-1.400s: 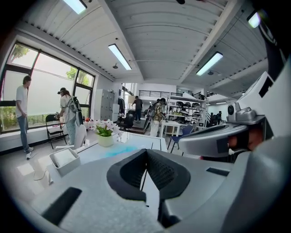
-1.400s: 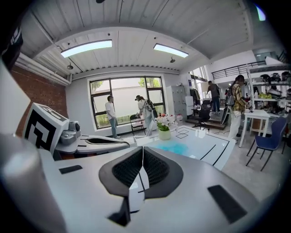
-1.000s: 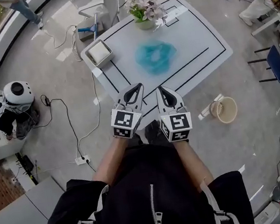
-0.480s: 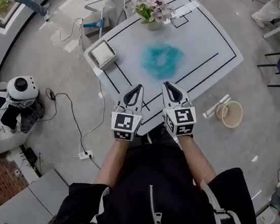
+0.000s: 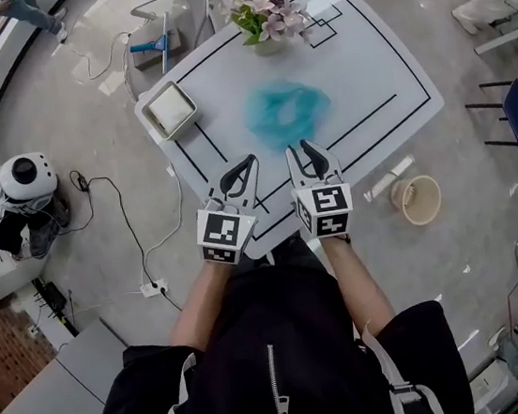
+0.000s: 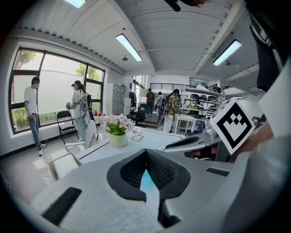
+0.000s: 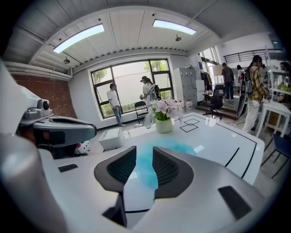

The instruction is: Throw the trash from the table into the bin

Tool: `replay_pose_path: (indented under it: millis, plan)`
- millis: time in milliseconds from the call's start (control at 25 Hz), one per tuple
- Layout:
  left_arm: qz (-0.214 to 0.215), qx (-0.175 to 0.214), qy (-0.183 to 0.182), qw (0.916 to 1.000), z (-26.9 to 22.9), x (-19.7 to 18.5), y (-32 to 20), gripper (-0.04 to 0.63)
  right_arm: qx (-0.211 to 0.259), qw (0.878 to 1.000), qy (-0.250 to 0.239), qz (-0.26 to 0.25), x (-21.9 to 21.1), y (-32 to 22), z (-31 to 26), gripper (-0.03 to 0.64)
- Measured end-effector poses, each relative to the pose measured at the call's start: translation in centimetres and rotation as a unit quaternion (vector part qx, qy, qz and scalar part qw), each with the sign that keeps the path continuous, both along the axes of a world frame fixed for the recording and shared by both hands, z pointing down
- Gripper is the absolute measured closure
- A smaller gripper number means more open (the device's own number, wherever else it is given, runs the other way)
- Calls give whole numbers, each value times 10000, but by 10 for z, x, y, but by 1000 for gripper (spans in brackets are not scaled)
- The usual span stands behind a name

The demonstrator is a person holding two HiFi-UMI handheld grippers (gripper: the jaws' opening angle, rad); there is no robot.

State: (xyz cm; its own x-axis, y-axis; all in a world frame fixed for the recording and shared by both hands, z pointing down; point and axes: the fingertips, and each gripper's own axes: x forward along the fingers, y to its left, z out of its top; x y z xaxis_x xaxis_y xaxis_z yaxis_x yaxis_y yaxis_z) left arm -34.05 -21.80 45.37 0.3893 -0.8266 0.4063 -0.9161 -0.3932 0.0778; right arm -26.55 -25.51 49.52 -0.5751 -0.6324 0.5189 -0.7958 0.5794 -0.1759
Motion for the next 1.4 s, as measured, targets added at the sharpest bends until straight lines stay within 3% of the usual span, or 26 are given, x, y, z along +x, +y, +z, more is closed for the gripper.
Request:
replay_pose_path:
  millis: [840, 1400]
  plan:
    - [-197, -435, 126, 9988, 31, -45, -15, 591, -560, 9951, 795, 163, -9, -85, 80, 433]
    - [-302, -662, 188, 9972, 48, -64, -26, 591, -1061, 9812, 1492, 615, 20, -110, 140, 407]
